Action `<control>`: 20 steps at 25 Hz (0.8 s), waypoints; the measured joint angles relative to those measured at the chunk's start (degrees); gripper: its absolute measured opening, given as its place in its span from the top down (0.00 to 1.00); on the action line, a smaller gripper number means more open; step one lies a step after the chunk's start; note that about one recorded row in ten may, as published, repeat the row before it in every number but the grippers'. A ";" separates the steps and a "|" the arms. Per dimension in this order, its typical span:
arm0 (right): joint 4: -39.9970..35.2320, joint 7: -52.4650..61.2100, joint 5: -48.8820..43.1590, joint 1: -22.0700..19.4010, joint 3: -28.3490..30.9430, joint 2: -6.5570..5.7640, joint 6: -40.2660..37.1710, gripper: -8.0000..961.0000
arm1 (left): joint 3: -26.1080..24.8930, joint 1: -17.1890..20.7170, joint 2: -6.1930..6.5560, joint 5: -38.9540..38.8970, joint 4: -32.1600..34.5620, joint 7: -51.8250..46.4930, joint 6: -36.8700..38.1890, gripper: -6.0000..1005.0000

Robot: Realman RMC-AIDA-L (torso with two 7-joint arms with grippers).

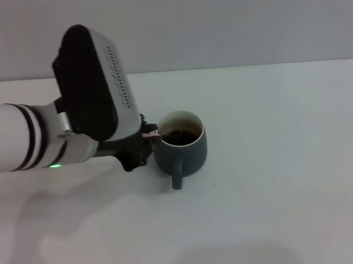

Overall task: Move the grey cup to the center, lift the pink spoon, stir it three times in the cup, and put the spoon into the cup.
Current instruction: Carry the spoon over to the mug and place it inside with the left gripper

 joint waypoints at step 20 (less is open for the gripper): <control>0.00 0.00 -0.03 -0.13 0.01 -0.10 0.06 0.99 | 2.34 -4.35 -0.21 -0.18 4.32 0.05 2.82 0.86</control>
